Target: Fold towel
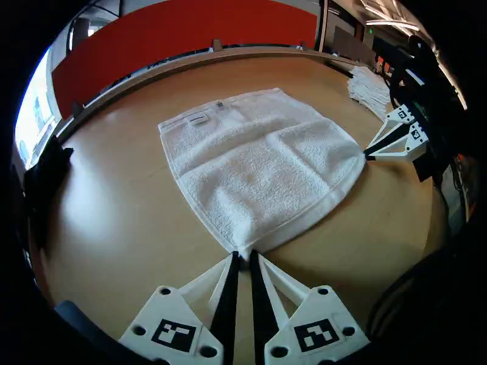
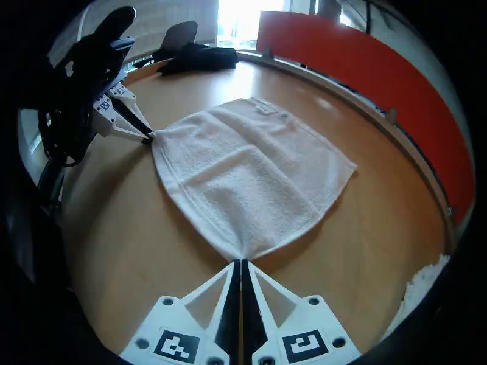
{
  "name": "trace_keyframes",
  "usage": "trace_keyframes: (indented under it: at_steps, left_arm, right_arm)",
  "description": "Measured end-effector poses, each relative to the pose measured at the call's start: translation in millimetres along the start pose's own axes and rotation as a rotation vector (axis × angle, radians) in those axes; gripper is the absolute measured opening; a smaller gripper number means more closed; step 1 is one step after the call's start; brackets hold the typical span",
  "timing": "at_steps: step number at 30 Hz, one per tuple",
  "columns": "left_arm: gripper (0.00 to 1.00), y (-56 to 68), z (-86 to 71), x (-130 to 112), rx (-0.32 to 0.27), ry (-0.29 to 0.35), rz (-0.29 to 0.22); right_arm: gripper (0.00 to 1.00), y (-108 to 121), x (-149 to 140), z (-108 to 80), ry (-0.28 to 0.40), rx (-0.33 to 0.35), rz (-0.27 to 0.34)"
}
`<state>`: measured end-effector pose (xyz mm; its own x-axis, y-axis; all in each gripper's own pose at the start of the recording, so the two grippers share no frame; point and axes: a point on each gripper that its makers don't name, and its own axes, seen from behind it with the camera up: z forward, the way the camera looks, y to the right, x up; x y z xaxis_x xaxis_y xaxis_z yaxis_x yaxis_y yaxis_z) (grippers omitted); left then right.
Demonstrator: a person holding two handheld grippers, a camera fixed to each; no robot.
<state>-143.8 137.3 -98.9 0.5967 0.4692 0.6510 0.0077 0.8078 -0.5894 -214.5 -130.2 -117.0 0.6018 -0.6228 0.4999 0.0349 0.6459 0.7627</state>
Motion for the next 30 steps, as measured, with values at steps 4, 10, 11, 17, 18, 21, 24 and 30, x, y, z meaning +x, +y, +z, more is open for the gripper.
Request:
trace_keyframes:
  at_steps: [4,10,11,17,18,21,24,30]
  left_arm:
    - [0.13,1.7,-1.7,2.6,-0.004,0.005,-0.015]
    - [0.13,3.3,-9.0,9.1,-0.007,0.013,-0.032]
    - [0.13,3.4,-10.7,10.5,-0.007,0.014,-0.035]
    - [0.13,2.9,-23.7,23.3,0.0,0.026,-0.049]
    - [0.13,2.7,-26.2,25.5,0.001,0.028,-0.052]
    - [0.13,2.0,-34.2,32.5,0.004,0.035,-0.06]
    - [0.13,2.1,-42.3,39.6,0.004,0.042,-0.066]
    - [0.13,1.4,-57.4,51.1,0.005,0.049,-0.069]
  right_arm:
    - [0.11,0.2,0.2,-1.5,0.007,0.002,0.015]
    - [0.1,3.2,8.4,-9.3,0.037,-0.007,0.043]
    - [0.1,3.7,10.5,-11.1,0.044,-0.008,0.048]
    - [0.1,6.1,26.7,-24.8,0.084,-0.018,0.06]
    - [0.1,6.6,29.4,-27.5,0.09,-0.02,0.061]
    - [0.1,8.3,37.7,-36.1,0.108,-0.026,0.065]
    - [0.1,10.3,45.8,-44.1,0.126,-0.03,0.073]
    - [0.09,12.9,60.0,-58.4,0.153,-0.034,0.077]
